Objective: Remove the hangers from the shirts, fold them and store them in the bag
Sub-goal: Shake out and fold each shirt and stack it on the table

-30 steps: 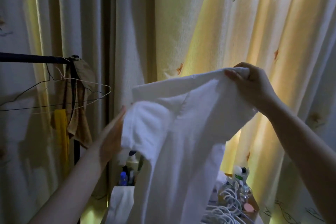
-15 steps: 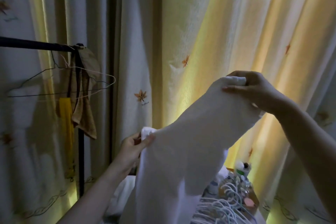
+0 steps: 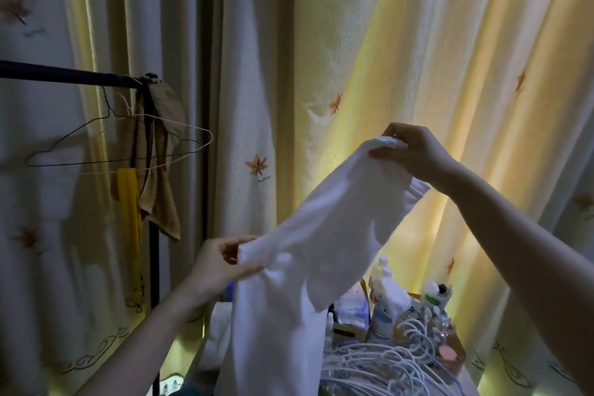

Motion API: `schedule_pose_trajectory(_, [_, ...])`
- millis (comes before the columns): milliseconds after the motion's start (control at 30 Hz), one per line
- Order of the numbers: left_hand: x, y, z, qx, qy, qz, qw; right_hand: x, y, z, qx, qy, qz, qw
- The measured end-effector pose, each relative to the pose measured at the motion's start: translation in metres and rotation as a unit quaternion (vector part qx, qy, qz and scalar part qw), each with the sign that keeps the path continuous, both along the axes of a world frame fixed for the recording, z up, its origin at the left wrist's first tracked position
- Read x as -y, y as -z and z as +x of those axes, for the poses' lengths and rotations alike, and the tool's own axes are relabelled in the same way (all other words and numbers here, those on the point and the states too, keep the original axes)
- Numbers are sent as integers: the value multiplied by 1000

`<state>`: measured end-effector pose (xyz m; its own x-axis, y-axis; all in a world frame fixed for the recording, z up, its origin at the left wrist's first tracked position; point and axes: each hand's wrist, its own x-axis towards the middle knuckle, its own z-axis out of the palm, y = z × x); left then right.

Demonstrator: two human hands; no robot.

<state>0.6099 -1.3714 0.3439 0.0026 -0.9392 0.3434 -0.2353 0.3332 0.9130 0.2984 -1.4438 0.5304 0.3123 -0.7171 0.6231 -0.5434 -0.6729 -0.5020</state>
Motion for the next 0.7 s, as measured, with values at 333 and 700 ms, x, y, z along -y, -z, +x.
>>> schedule_pose_trajectory(333, [-60,-58,65,79,-278,-175,941,19,-35,86,114,-209,-12,971])
schedule_pose_trajectory(700, [-76,34,-17,281,78,41,956,8,41,-25,-29,-211,207,955])
